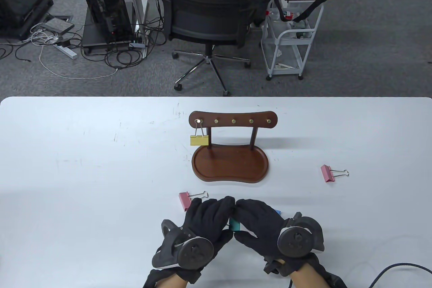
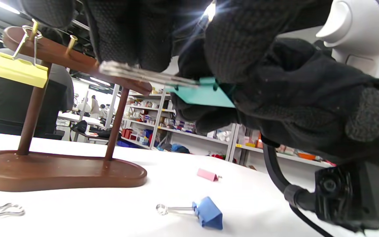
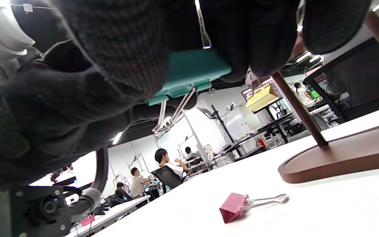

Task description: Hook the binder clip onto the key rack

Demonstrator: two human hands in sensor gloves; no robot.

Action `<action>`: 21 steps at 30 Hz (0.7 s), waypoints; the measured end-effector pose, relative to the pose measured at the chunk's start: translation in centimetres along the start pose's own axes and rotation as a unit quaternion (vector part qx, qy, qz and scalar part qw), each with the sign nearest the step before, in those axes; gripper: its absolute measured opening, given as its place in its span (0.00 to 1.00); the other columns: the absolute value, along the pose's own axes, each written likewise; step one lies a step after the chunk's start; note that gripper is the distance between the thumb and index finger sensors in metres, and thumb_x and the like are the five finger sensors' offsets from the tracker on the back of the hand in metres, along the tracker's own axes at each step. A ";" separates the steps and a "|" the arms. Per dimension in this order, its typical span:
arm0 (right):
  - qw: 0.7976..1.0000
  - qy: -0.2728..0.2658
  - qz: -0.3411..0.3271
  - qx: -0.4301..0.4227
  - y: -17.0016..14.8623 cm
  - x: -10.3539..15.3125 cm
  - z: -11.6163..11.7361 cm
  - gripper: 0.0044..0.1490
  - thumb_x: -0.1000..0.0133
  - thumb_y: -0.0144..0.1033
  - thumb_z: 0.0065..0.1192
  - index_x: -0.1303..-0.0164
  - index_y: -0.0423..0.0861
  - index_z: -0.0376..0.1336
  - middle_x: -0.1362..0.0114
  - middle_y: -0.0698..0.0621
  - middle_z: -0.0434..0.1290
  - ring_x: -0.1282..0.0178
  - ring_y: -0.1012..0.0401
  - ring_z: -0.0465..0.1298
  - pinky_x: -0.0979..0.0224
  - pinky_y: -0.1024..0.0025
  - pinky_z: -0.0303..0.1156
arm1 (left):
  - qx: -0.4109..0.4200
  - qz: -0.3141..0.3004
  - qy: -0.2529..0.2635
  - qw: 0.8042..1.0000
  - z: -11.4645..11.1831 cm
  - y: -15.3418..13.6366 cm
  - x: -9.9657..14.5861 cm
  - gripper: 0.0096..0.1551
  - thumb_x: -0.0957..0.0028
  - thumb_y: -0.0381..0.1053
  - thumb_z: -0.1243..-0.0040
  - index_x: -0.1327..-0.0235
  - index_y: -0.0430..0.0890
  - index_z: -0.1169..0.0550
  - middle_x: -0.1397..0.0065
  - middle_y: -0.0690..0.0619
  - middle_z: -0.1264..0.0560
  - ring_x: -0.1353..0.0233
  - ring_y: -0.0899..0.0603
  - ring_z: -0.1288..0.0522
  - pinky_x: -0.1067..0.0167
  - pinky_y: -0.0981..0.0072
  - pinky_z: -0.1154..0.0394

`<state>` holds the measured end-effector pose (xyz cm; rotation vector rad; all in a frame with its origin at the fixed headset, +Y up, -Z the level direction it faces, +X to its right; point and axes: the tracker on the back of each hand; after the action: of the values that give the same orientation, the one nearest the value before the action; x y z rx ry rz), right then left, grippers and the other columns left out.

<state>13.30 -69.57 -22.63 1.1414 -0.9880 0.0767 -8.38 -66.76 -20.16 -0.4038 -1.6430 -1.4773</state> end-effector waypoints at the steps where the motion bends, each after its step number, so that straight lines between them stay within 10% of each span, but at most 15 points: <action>1: 1.000 -0.003 0.006 0.003 -0.1 0.0 0.0 0.45 0.49 0.45 0.75 0.24 0.36 0.65 0.23 0.30 0.68 0.28 0.32 0.69 0.31 0.29 0.64 | -0.003 0.006 0.003 1.000 0.0 0.0 0.0 0.50 0.44 0.51 0.29 0.14 0.34 0.38 0.19 0.34 0.29 0.23 0.23 0.30 0.29 0.18 0.42; 21: 0.989 -0.100 0.053 0.098 0.9 -1.9 -1.4 0.45 0.48 0.46 0.74 0.24 0.36 0.64 0.23 0.30 0.68 0.29 0.32 0.69 0.32 0.31 0.65 | -0.005 0.100 -0.007 0.995 0.0 -1.2 0.2 0.51 0.39 0.59 0.37 0.12 0.34 0.40 0.15 0.27 0.37 0.20 0.18 0.38 0.30 0.16 0.47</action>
<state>12.59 -67.26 -23.37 1.2934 -1.2398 0.1499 -9.36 -67.11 -20.80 -0.5683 -1.5572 -1.3362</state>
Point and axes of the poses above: the tracker on the back of each hand, its own y axis roughly to the thumb side, its own x axis roughly from the fingertips to the wrist, z = x × y
